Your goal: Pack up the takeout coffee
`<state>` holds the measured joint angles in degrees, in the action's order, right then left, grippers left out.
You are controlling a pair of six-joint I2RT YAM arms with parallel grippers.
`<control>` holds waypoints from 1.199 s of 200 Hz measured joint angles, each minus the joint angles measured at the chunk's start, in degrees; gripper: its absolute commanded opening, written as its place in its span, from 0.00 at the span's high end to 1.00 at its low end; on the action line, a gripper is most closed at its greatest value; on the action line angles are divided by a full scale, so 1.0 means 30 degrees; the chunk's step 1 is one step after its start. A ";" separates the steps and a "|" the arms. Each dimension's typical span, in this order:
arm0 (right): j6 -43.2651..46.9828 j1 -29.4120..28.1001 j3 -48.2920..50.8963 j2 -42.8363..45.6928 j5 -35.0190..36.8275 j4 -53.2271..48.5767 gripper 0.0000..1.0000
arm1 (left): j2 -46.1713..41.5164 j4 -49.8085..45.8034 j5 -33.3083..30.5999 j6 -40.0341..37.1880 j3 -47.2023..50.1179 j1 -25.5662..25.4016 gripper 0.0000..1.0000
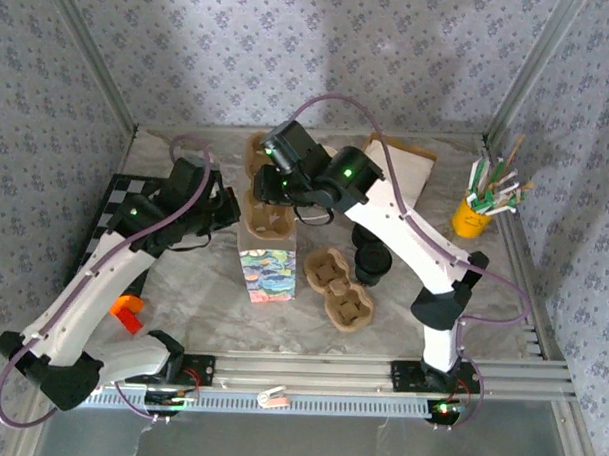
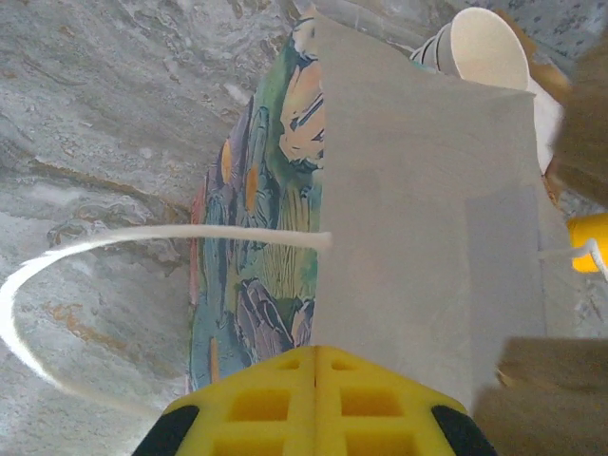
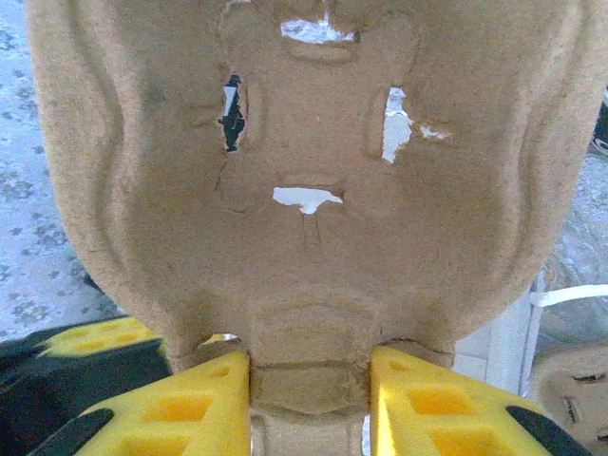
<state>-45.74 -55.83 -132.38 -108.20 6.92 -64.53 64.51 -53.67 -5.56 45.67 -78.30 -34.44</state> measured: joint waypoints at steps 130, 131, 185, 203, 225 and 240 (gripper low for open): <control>-0.0044 -0.0780 -0.0189 -0.1188 0.2419 -0.1217 0.69 | 0.0306 -0.0015 0.0357 -0.0525 0.0583 0.0109 0.76; -0.0036 -0.0780 -0.0197 -0.1188 0.2426 -0.1224 0.69 | 0.0313 -0.0022 0.0357 -0.0517 0.0590 0.0109 0.77; -0.0051 -0.1035 -0.0423 -0.1333 0.2637 -0.1865 0.69 | 0.0357 -0.0029 0.0270 -0.0787 0.0911 0.0233 0.90; -0.0051 -0.1122 -0.0517 -0.1479 0.2645 -0.2251 0.69 | 0.0277 -0.0029 0.0117 -0.0918 0.0911 0.0233 0.94; -0.0051 -0.1188 -0.0663 -0.1800 0.2637 -0.2586 0.69 | -0.0058 -0.0029 -0.0007 -0.0918 0.0925 0.0233 0.97; -0.0051 -0.1195 -0.0954 -0.2171 0.2630 -0.2790 0.69 | -0.0328 -0.0007 0.0066 -0.0925 0.1027 0.0233 0.97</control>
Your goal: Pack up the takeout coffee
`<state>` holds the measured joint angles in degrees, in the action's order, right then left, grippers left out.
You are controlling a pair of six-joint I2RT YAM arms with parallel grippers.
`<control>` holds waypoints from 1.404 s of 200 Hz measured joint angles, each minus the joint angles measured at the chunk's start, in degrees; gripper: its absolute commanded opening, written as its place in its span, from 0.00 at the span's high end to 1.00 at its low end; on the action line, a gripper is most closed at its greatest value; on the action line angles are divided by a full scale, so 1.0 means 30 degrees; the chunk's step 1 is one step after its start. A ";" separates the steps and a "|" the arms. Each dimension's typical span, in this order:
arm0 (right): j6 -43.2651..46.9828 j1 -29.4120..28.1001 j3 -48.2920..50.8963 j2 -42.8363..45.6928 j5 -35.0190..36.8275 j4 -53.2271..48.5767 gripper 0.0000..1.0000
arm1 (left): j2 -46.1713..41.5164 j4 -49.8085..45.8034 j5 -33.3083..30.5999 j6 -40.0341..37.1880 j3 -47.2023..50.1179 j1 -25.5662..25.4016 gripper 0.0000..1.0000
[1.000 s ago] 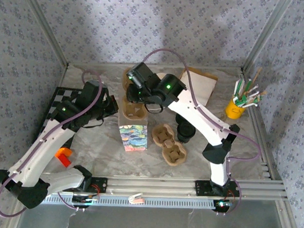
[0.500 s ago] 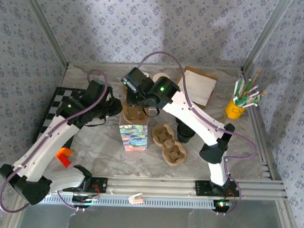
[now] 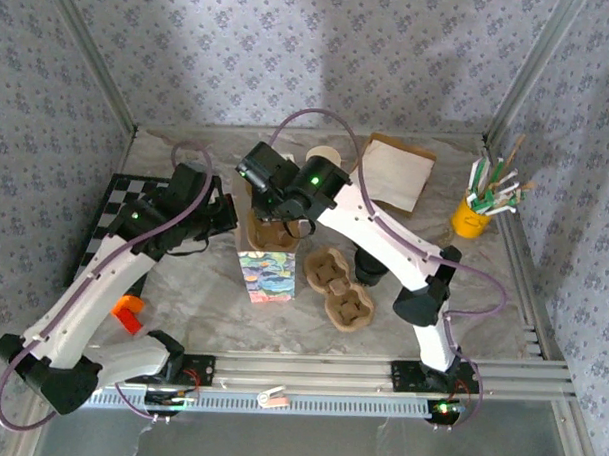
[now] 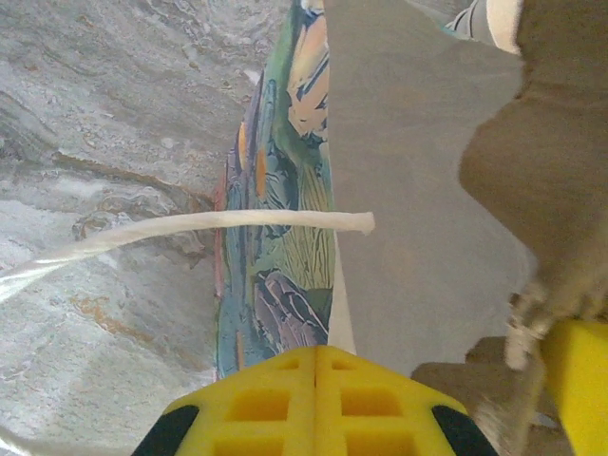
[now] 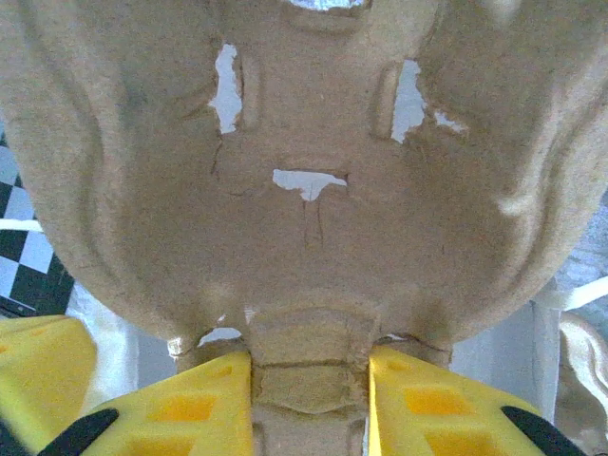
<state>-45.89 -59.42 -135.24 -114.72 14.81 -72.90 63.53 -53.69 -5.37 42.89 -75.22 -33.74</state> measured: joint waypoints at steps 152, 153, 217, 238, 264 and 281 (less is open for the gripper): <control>0.0073 -0.0372 -0.0765 -0.0816 -0.1049 -0.2346 0.69 | -0.0408 0.0015 0.0131 -0.0015 0.0415 0.0080 1.00; 0.0073 -0.0372 -0.0772 -0.0816 -0.1071 -0.2375 0.69 | -0.0408 0.0015 0.0131 -0.0022 0.0415 0.0080 1.00; 0.0073 -0.0146 -0.0976 -0.0809 -0.1734 -0.3089 0.69 | -0.0255 0.0299 0.0131 -0.0146 0.0415 0.0248 0.94; 0.0073 -0.0022 -0.0976 -0.0874 -0.1909 -0.3089 0.69 | -0.0255 0.0299 0.0124 -0.0146 0.0415 0.0379 0.93; 0.0080 0.0102 -0.0969 -0.1042 -0.2244 -0.3075 0.69 | -0.0284 0.0291 0.0029 -0.0153 0.0415 0.0510 0.92; 0.0080 0.0138 -0.0969 -0.1224 -0.2295 -0.3075 0.69 | -0.0321 0.0291 -0.0007 -0.0153 0.0423 0.0612 0.92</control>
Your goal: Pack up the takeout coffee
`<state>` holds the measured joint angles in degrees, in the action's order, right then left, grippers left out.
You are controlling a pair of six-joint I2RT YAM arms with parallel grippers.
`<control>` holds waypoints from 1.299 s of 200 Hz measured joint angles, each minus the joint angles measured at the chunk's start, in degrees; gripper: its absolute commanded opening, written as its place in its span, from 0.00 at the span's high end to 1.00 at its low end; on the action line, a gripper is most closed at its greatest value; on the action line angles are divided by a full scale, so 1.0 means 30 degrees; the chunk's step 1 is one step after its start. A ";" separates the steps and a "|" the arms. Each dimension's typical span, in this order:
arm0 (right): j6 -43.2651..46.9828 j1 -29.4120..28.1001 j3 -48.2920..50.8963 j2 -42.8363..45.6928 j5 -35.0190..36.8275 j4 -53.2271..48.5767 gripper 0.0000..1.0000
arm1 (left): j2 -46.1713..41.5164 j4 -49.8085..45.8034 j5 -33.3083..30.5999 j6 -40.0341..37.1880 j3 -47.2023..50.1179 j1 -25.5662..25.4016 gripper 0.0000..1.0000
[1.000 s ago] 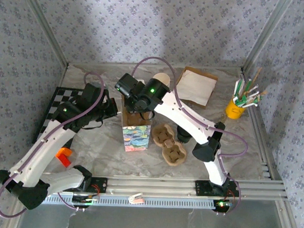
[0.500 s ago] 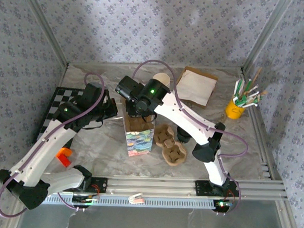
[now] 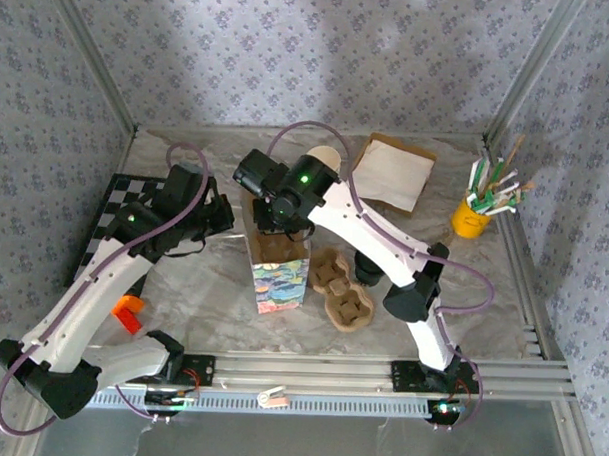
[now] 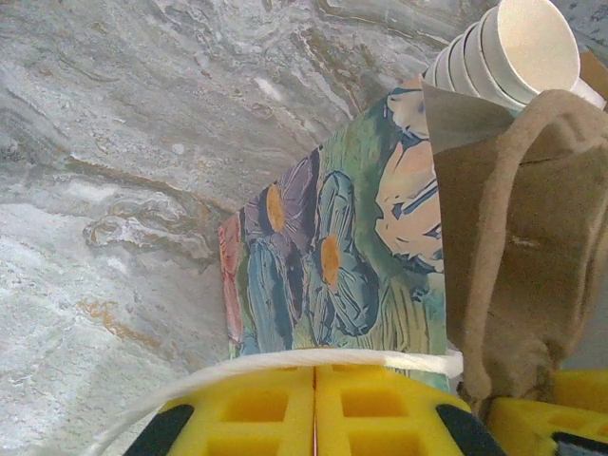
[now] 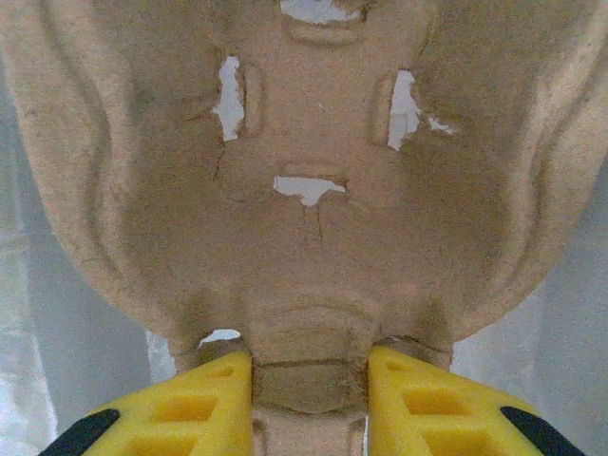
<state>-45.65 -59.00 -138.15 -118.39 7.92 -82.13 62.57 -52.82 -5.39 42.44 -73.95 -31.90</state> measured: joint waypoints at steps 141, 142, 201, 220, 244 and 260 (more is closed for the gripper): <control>0.0073 -0.0510 0.0109 0.0525 0.0262 -0.0721 0.69 | 0.0058 0.0124 -0.0066 0.0000 0.0466 0.0758 0.90; 0.0066 -0.0510 0.0109 0.0532 0.0255 -0.0721 0.69 | 0.0073 0.0124 -0.0066 0.0000 0.0466 0.0758 0.90; 0.0175 -0.0386 0.0219 0.0554 -0.0372 -0.1166 0.69 | 0.0291 0.0131 -0.0066 -0.0044 0.0474 0.0765 0.89; 0.0233 -0.0277 0.0255 0.0539 -0.0364 -0.1282 0.69 | 0.0291 0.0124 -0.0066 -0.0153 0.0474 0.0780 0.87; 0.0357 -0.0160 0.0291 0.0532 -0.0357 -0.1311 0.69 | 0.0284 0.0131 -0.0036 -0.0262 0.0466 0.0801 0.84; 0.0372 -0.0124 0.0299 0.0510 -0.0357 -0.1282 0.69 | 0.0262 0.0117 0.0029 -0.0452 0.0437 0.0852 0.82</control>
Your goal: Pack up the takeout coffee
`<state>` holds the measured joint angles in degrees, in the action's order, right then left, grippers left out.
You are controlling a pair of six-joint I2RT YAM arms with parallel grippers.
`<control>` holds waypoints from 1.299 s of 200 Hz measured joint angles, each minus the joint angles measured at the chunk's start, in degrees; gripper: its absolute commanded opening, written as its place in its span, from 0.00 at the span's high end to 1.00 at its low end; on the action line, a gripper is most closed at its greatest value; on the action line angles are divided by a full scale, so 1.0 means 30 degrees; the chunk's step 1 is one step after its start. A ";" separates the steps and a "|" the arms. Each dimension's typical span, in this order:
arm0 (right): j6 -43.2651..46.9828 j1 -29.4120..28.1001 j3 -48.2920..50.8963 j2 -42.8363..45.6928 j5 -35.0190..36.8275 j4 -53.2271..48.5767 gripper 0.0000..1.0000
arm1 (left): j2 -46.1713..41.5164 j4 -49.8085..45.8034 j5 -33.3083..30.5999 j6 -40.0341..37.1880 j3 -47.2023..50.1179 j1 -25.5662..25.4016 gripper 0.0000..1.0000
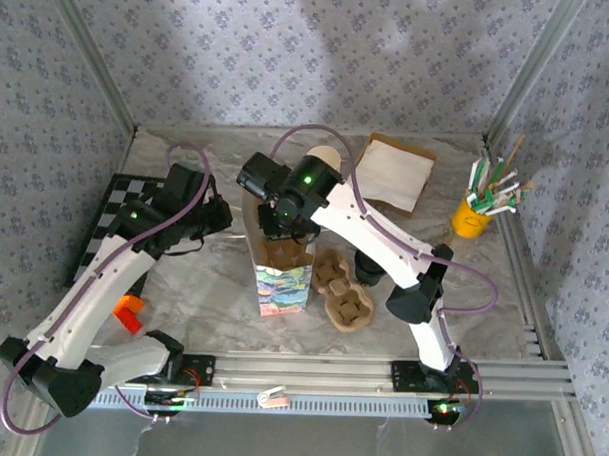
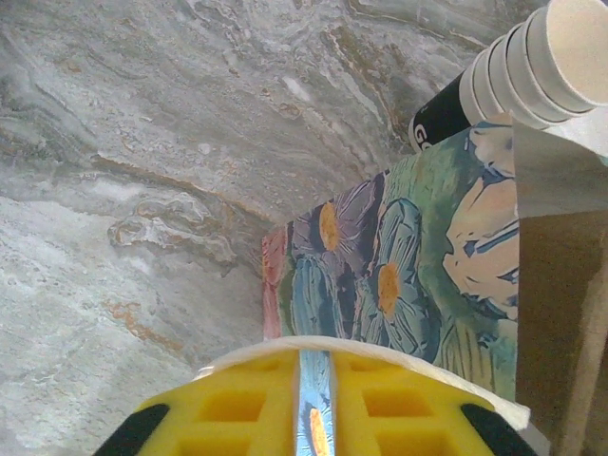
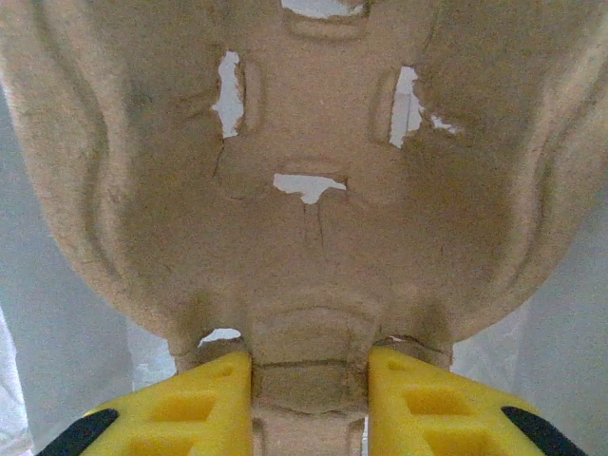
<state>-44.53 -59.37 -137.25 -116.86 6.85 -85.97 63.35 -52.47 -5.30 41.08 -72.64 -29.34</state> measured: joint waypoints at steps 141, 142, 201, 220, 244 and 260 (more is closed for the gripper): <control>0.0488 -0.0036 -0.0007 -0.0131 0.0306 -0.0080 0.69 | 0.4284 -0.0430 0.1836 -0.5770 -0.5552 0.0036 0.49; 0.0488 -0.0036 -0.0007 -0.0138 0.0306 -0.0080 0.69 | 0.4328 -0.0430 0.1851 -0.5785 -0.5552 0.0036 0.49; 0.0503 0.0000 -0.0007 -0.0532 0.0284 -0.0058 0.69 | 0.4430 0.0066 0.2018 -0.5544 -0.4692 0.1311 0.57; 0.0503 0.0015 -0.0007 -0.0831 0.0270 -0.0007 0.69 | 0.3854 0.0459 0.2463 -0.5173 -0.3555 0.2062 0.57; 0.0503 0.0036 -0.0007 -0.1209 0.0277 0.0117 0.69 | 0.3519 0.0962 0.3206 -0.4823 -0.2783 0.2412 0.58; 0.0495 0.0051 -0.0007 -0.1392 0.0277 0.0124 0.69 | 0.3519 0.1290 0.3708 -0.4583 -0.2572 0.2412 0.59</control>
<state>-43.05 -59.22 -137.27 -121.03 7.68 -85.60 73.91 -48.60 5.82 27.33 -80.36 -22.11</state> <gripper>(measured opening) 0.312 0.419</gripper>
